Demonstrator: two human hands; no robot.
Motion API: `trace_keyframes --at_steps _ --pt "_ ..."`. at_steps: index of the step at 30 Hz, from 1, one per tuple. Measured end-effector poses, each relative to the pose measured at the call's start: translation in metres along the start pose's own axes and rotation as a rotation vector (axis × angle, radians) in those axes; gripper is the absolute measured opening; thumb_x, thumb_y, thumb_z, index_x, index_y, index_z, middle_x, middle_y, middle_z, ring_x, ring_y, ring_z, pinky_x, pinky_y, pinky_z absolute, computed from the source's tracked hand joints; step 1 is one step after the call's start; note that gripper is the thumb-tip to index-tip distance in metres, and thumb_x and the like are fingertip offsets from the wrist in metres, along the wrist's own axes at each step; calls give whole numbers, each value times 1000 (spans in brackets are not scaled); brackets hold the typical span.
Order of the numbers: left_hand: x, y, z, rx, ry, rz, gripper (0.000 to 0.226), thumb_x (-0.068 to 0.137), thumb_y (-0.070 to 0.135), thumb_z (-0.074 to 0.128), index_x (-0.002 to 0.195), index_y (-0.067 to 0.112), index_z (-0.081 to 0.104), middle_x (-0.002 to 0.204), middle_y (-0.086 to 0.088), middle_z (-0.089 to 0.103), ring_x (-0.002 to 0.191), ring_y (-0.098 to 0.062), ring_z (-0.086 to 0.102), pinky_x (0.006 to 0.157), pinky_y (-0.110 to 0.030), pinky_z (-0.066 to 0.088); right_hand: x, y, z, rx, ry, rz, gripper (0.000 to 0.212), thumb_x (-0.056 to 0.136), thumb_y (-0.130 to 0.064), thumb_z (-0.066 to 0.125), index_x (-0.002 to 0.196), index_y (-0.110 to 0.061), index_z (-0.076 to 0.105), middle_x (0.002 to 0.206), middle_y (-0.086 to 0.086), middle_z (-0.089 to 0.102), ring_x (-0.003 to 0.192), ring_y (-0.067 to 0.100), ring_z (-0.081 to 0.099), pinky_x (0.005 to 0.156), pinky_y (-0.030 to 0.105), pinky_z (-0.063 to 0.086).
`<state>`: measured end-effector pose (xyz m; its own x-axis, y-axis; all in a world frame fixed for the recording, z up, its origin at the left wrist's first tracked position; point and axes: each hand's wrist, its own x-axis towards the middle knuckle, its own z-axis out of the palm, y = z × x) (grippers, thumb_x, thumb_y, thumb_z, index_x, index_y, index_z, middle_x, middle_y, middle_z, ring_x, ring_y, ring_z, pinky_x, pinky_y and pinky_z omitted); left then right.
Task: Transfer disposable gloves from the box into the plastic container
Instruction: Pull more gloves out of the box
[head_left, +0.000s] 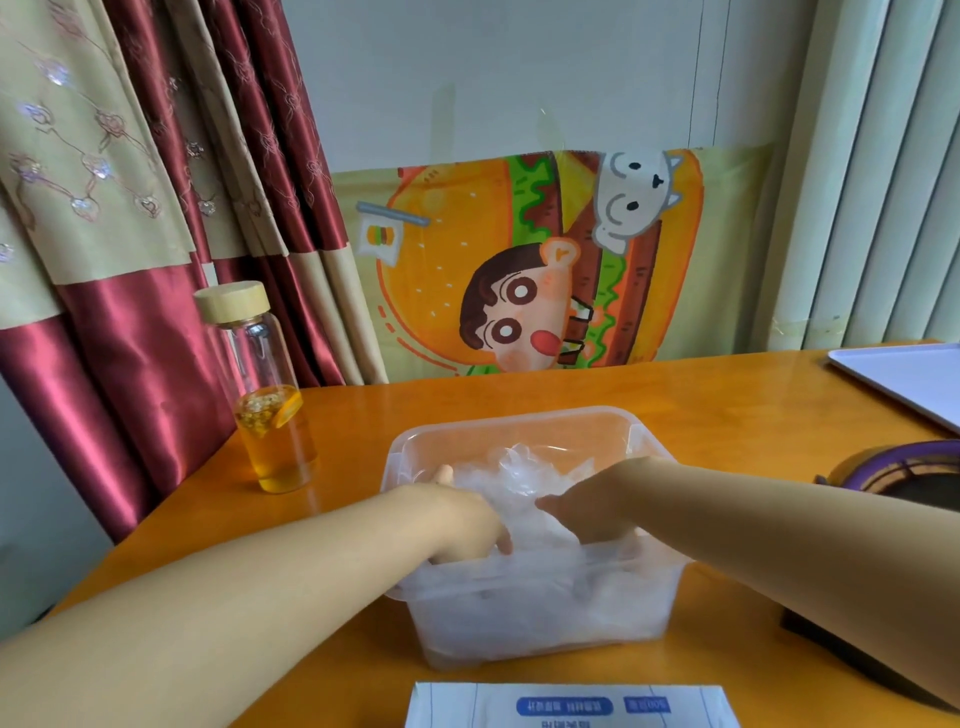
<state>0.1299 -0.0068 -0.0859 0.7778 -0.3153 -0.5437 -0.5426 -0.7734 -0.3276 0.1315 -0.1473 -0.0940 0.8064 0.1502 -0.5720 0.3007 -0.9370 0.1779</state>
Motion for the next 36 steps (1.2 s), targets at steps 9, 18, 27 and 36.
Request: trace_keyframes --at_steps 9,18,27,36 --pt "-5 -6 1 -116 -108 -17 45 106 22 26 148 34 22 154 -2 16 129 -35 36 101 -39 41 -8 0 -3 35 -58 48 77 98 -24 49 152 -20 -5 152 14 27 103 28 54 71 27 43" --pt "-25 -6 -8 86 -175 -94 21 99 14 44 113 5 58 125 -10 52 99 -28 54 93 -37 44 -11 -2 -5 42 -51 54 77 93 -33 58 152 -17 12 153 8 28 133 28 36 104 34 35" --pt "-71 -34 -16 -33 56 -80 39 97 43 44 125 22 63 126 0 56 130 -31 35 110 -69 -1 -48 -2 -16 -25 117 -6 56 86 -47 62 127 -9 59 127 7 60 98 18 59 86 24 46" --pt "-122 -55 20 -523 582 43 35 95 42 54 127 32 61 145 8 41 134 -12 35 111 -31 25 -133 -15 -10 116 680 -233 20 90 -34 61 105 -24 71 98 -8 70 71 1 56 66 15 45"
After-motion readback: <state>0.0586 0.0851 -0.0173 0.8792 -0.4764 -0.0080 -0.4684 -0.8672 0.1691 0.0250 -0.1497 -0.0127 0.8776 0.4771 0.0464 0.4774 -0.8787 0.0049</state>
